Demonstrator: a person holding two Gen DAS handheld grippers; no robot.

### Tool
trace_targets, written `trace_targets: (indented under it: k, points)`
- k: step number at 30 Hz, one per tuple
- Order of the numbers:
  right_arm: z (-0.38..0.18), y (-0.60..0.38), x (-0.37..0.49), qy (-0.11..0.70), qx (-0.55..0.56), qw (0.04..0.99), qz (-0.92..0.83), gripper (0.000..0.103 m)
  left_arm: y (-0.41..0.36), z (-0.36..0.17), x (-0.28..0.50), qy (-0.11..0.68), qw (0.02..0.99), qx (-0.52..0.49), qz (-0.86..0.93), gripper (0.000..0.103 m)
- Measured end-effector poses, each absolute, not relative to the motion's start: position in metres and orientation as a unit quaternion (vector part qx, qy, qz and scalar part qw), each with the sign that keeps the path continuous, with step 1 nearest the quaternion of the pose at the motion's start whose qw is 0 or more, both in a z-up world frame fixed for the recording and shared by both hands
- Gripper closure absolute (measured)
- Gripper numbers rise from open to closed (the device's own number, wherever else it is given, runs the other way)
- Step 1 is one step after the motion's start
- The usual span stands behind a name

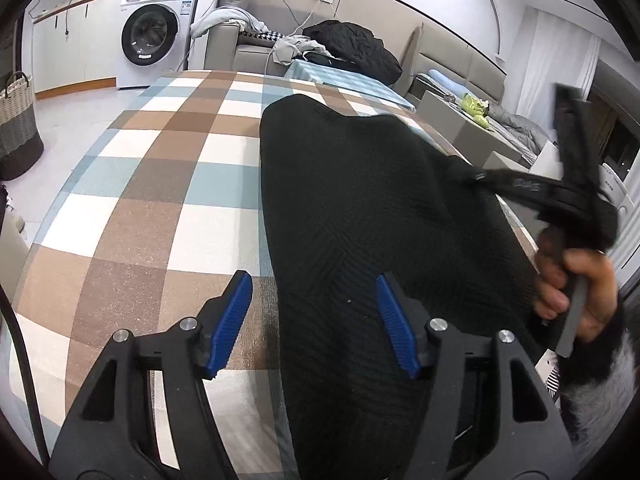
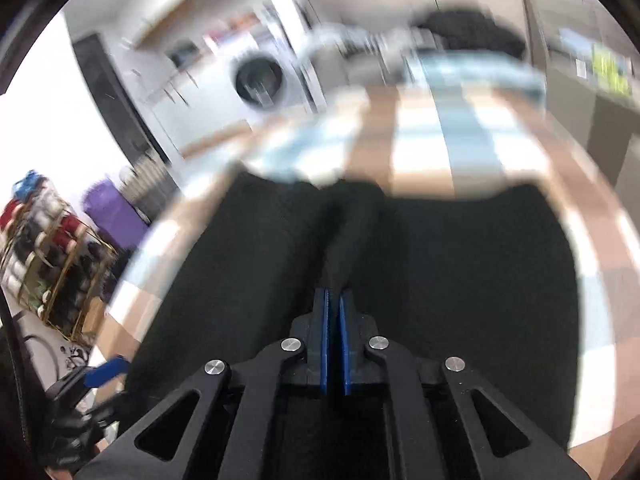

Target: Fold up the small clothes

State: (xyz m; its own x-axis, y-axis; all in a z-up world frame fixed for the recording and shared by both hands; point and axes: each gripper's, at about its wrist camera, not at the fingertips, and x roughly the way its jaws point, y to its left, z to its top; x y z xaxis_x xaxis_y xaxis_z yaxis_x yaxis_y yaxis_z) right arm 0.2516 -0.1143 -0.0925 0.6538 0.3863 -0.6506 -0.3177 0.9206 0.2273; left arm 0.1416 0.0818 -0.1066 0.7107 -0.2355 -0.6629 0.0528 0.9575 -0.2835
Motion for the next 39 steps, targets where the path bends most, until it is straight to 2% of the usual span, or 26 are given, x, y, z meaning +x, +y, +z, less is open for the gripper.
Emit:
trace_targets:
  k: [2, 6, 8, 11, 13, 15, 19, 20, 22, 24, 27, 33, 39]
  points:
    - [-0.090, -0.124, 0.248, 0.371, 0.050, 0.912, 0.170, 0.099, 0.082, -0.107, 0.143, 0.373, 0.916, -0.126, -0.081, 0.041]
    - [-0.116, -0.134, 0.268, 0.429, 0.034, 0.893, 0.134, 0.098, 0.081, -0.107, 0.142, 0.373, 0.916, -0.122, -0.080, 0.041]
    - [-0.121, -0.137, 0.270, 0.442, 0.038, 0.887, 0.128, 0.095, 0.080, -0.106, 0.141, 0.373, 0.917, -0.118, -0.076, 0.041]
    - [-0.111, -0.143, 0.260, 0.431, 0.071, 0.887, 0.152, 0.083, 0.080, -0.106, 0.141, 0.371, 0.918, -0.118, -0.076, 0.041]
    - [-0.104, -0.138, 0.248, 0.420, 0.079, 0.887, 0.175, 0.069, 0.079, -0.107, 0.142, 0.373, 0.917, -0.118, -0.078, 0.041]
    - [-0.100, -0.127, 0.241, 0.416, 0.074, 0.881, 0.214, 0.066, 0.078, -0.108, 0.142, 0.375, 0.916, -0.117, -0.079, 0.041]
    - [-0.118, -0.104, 0.246, 0.463, 0.071, 0.852, 0.234, 0.067, 0.076, -0.108, 0.141, 0.377, 0.916, -0.113, -0.080, 0.041]
    - [-0.125, -0.103, 0.250, 0.474, 0.078, 0.847, 0.227, 0.070, 0.075, -0.108, 0.140, 0.376, 0.916, -0.111, -0.079, 0.041]
    - [-0.133, -0.099, 0.255, 0.475, 0.074, 0.850, 0.216, 0.090, 0.075, -0.107, 0.139, 0.374, 0.918, -0.108, -0.077, 0.041]
    - [-0.122, -0.101, 0.246, 0.447, 0.087, 0.860, 0.231, 0.095, 0.076, -0.106, 0.138, 0.373, 0.919, -0.108, -0.075, 0.041]
    - [-0.095, -0.110, 0.226, 0.393, 0.086, 0.883, 0.244, 0.095, 0.079, -0.108, 0.140, 0.379, 0.915, -0.116, -0.074, 0.041]
    - [-0.120, -0.127, 0.235, 0.429, 0.103, 0.876, 0.194, 0.095, 0.082, -0.109, 0.141, 0.385, 0.911, -0.124, -0.074, 0.041]
    - [-0.127, -0.132, 0.210, 0.457, 0.128, 0.850, 0.228, 0.080, 0.087, -0.113, 0.129, 0.394, 0.907, -0.132, -0.071, 0.041]
